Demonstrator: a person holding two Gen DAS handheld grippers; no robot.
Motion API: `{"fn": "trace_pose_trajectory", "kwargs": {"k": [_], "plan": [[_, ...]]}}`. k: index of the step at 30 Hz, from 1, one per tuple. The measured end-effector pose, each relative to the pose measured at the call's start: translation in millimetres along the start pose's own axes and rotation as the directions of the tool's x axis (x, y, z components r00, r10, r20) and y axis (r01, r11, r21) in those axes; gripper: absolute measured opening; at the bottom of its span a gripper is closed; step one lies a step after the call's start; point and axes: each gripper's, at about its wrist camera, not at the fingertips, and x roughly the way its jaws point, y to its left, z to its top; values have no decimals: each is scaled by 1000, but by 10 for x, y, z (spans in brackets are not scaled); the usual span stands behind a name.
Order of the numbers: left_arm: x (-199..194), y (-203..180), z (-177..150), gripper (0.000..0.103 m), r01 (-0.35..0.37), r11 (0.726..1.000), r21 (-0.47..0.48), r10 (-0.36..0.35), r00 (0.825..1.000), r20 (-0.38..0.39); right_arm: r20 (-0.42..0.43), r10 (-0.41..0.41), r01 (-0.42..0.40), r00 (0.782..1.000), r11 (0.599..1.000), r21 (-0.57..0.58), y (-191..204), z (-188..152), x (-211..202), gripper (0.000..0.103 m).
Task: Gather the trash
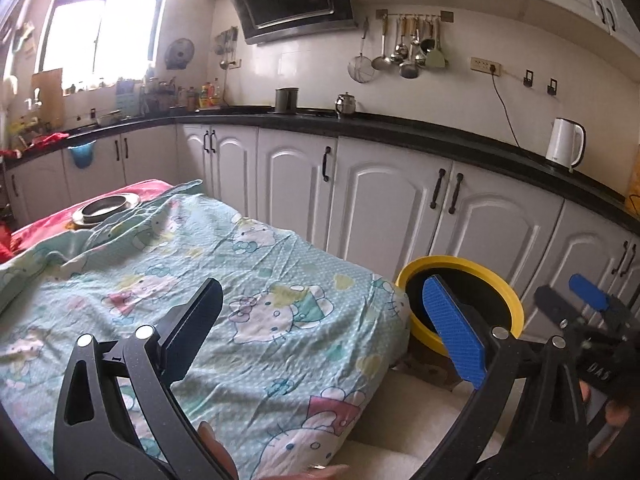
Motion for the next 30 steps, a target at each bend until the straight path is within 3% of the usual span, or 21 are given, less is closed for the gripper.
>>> {"fn": "trace_pose_trajectory", "kwargs": {"k": [4,11,30], "plan": [[-28,7,-39,92,6,1000,-11,-6,1000,6,-4,-9,9,1000,1000,-23,41,-48,49,97],[-44,11,-31,92,4,1000,-13,-4,1000,15,64,-3,8,998,997,-79,142,-59,-45,97],[-44,7,-50,92,0,1000,-21,0,1000,6,38,-2,5,999,997,-75,175,-94,5,97]]}}
